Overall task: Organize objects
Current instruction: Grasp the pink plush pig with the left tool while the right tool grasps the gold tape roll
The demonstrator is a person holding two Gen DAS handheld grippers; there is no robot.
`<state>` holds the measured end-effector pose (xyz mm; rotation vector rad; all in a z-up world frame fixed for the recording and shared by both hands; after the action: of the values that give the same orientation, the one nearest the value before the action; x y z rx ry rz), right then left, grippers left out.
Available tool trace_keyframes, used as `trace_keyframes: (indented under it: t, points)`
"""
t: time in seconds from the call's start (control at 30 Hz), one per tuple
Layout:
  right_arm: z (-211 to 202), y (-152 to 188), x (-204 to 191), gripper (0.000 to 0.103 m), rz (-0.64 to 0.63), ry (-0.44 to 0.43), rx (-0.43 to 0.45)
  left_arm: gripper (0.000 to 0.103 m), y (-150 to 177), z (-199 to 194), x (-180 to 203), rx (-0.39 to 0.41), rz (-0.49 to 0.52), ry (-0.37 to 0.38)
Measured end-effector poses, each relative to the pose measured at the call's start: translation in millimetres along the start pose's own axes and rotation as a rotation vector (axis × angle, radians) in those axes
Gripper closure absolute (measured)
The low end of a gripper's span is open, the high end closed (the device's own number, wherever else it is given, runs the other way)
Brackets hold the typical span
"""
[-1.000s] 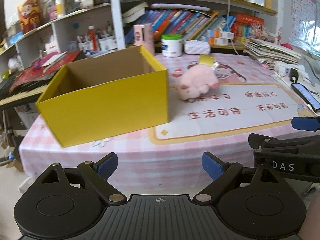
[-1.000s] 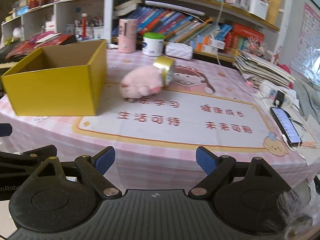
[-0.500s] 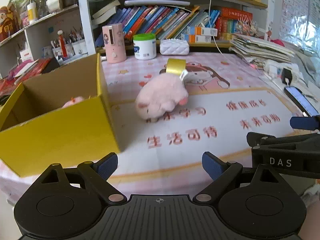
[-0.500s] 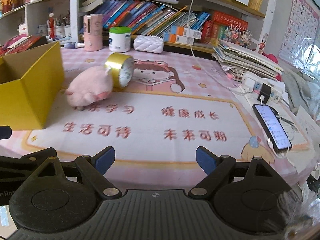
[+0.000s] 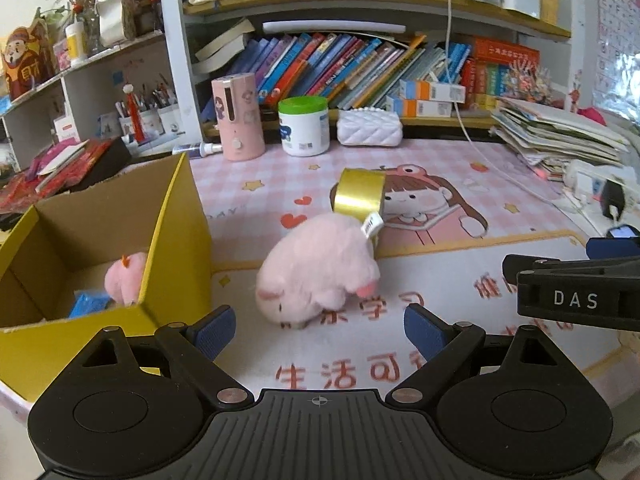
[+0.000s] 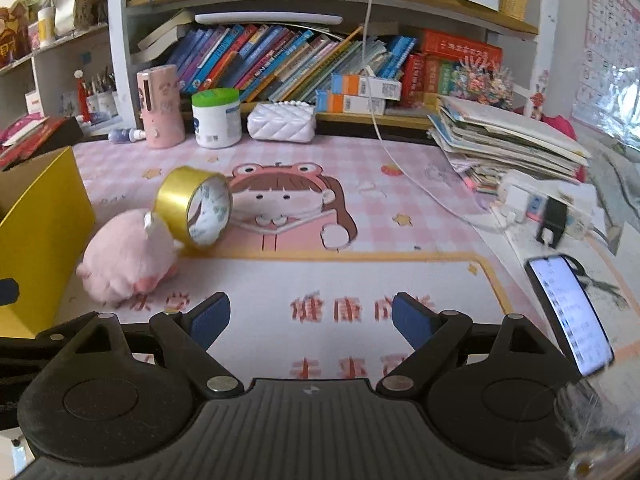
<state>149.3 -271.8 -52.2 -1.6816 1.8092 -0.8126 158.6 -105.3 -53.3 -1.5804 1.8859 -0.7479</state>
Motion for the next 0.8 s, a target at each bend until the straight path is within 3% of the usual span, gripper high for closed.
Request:
trace_keyframes:
  t: [0.23, 0.7, 0.8]
  points:
    - [18.9, -28.5, 6.5, 0.015, -0.024, -0.065, 0.042, 0.009, -20.5, 24.3, 10.7, -0.018, 0.002, -0.064]
    - [52.4, -62.4, 9.2, 0.012, 0.003, -0.208, 0.023, 0.006, -32.5, 92.7, 25.7, -0.092, 0.175, -0.195]
    - [59.2, -67.2, 8.0, 0.012, 0.022, -0.235, 0.006, 0.011, -32.7, 98.0, 23.8, -0.098, 0.196, -0.208]
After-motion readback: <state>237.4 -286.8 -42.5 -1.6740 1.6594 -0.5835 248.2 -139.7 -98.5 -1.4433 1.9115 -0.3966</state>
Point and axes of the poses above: each gripper's, at about its wrist camera, not at the fingertips, and z roughly the way its jaws point, x to its right, y to its underside, the point moved 6 cm from there along z, roughly the way its jaws point, and after that the axes turned 4 degrees about -x, right-handed, at the moved point
